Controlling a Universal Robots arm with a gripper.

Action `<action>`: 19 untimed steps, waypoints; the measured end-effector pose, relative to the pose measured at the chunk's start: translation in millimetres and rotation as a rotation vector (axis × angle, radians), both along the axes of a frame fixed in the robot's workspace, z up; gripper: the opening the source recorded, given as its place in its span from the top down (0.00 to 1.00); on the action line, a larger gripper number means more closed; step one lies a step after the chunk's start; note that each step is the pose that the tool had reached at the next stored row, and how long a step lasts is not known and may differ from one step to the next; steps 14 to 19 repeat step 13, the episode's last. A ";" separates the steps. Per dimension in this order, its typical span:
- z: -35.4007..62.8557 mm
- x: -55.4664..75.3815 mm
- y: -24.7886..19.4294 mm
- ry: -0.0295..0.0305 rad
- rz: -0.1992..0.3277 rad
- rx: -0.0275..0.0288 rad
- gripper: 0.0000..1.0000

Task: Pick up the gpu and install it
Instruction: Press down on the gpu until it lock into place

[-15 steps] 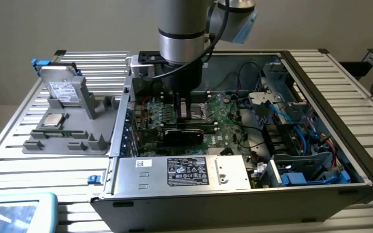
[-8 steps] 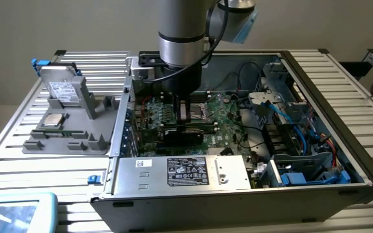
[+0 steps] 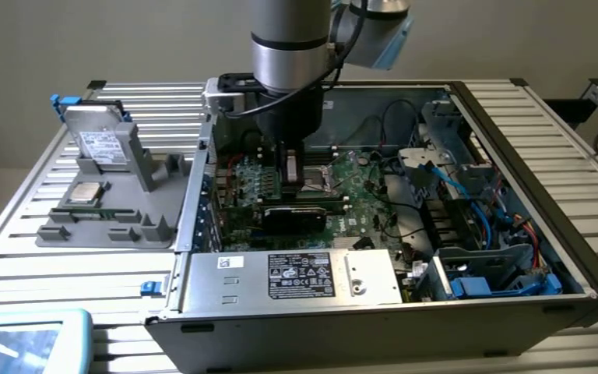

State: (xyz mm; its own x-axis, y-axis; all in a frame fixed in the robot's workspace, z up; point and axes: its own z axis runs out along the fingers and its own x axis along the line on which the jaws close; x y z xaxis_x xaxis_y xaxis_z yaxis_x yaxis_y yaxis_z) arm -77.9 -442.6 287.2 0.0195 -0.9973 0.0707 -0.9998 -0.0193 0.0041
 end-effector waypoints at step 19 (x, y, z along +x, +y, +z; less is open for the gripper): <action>17.4 -2.0 0.0 0.0003 0.000 -0.0003 0.89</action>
